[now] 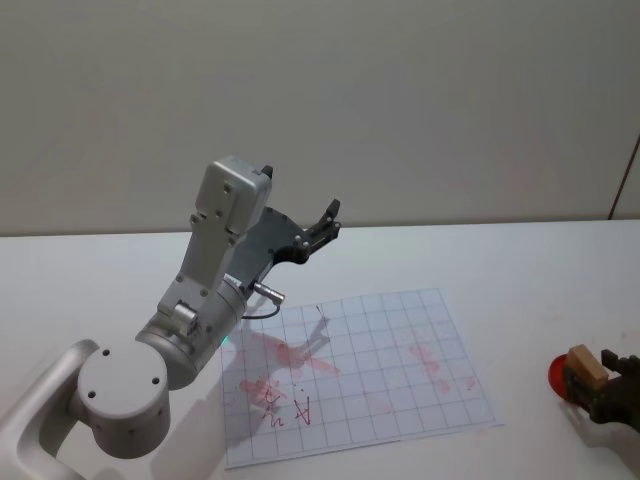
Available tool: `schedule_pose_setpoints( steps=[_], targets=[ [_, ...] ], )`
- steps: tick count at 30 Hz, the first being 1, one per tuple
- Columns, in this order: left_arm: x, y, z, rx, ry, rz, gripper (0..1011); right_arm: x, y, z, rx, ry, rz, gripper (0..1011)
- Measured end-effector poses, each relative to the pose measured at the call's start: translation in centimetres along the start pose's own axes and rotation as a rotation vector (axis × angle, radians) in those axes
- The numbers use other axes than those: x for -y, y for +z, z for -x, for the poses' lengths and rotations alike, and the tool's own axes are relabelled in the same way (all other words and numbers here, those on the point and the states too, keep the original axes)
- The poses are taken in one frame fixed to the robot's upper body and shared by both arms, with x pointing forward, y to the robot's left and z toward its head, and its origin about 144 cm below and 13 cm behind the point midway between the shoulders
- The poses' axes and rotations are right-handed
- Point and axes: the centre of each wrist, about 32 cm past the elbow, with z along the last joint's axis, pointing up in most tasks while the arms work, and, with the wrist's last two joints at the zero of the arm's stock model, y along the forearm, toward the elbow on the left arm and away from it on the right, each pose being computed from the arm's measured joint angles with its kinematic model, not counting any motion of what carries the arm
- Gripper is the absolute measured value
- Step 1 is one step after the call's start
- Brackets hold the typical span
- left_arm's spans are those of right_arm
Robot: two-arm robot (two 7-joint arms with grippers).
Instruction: Use the one hand to pick up the stamp and affix it onto the A4 paper.
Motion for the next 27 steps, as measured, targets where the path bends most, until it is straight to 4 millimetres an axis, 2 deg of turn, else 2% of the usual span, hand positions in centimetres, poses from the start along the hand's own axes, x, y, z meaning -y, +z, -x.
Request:
schedule_pose_setpoints(
  steps=[1, 4, 7, 10, 12, 14, 27],
  targets=[
    [0.00, 0.00, 0.00, 0.000, 0.000, 0.000, 1001, -0.05, 0.01, -0.01, 0.000, 0.000, 0.001, 586],
    [0.00, 0.00, 0.00, 0.000, 0.000, 0.000, 1001, -0.11, 0.00, -0.01, 0.000, 0.001, 0.002, 533],
    [0.00, 0.00, 0.00, 0.000, 0.000, 0.000, 1001, -0.19, 0.00, -0.01, 0.001, 0.002, 0.004, 386],
    [0.00, 0.00, 0.00, 0.000, 0.000, 0.000, 1001, -0.23, 0.02, -0.02, 0.002, 0.003, 0.004, 329],
    [0.00, 0.00, 0.00, 0.000, 0.000, 0.000, 1001, -0.26, 0.02, -0.02, 0.002, 0.003, 0.005, 245],
    [0.00, 0.00, 0.00, 0.000, 0.000, 0.000, 1001, -0.28, 0.02, -0.03, 0.002, 0.003, 0.005, 220],
    [0.00, 0.00, 0.00, 0.000, 0.000, 0.000, 1001, -0.35, 0.06, -0.03, 0.001, 0.007, 0.009, 220]
  ],
)
